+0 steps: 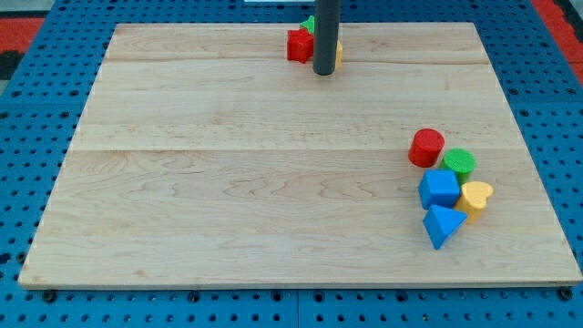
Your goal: Slide the red circle and green circle to the center
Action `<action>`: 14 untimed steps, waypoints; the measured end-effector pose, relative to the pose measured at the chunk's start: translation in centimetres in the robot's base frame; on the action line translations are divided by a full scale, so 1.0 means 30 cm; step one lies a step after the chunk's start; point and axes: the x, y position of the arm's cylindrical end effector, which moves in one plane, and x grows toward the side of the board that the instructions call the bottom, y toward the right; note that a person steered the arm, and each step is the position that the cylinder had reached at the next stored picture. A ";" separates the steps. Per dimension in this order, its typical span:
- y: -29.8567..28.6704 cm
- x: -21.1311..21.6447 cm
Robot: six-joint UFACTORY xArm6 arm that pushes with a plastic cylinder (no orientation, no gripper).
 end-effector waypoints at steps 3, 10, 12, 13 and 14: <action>-0.033 -0.037; 0.760 0.762; 0.392 0.565; 0.306 0.521; 0.505 0.566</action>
